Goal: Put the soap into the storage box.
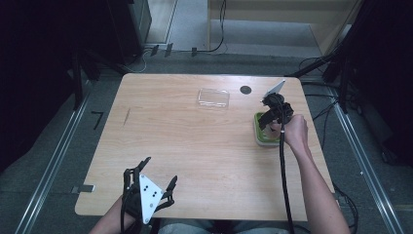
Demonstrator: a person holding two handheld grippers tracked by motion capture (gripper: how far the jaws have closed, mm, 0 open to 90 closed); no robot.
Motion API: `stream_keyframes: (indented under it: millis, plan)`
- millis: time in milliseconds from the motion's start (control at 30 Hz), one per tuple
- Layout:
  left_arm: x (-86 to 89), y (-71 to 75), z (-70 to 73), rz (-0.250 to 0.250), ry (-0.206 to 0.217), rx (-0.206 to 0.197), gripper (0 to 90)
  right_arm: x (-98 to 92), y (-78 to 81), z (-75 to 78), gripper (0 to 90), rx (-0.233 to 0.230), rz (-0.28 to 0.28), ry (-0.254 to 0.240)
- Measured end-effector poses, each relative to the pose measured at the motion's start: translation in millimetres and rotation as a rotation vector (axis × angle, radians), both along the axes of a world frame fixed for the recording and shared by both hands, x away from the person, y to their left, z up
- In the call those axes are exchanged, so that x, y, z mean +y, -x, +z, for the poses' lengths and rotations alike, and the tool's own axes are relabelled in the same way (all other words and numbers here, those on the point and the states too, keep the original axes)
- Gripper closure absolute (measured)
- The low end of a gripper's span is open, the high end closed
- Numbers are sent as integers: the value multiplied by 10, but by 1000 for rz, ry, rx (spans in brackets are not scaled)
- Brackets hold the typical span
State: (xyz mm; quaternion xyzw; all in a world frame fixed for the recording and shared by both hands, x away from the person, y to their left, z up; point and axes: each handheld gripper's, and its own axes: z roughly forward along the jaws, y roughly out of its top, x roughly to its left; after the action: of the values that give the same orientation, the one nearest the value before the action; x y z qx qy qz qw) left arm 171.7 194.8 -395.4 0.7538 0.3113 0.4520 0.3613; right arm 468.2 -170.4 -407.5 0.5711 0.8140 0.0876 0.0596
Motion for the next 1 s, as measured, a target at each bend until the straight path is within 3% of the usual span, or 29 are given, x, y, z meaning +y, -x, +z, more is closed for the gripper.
stream_keyframes:
  millis: [700,1000]
  plan:
    - [43,39,3,19,-1,0,140,-10,-104,-97,334,-17,-66,-31]
    - [64,59,1,28,1,-2,140,-8,-147,-155,334,-10,-83,-20]
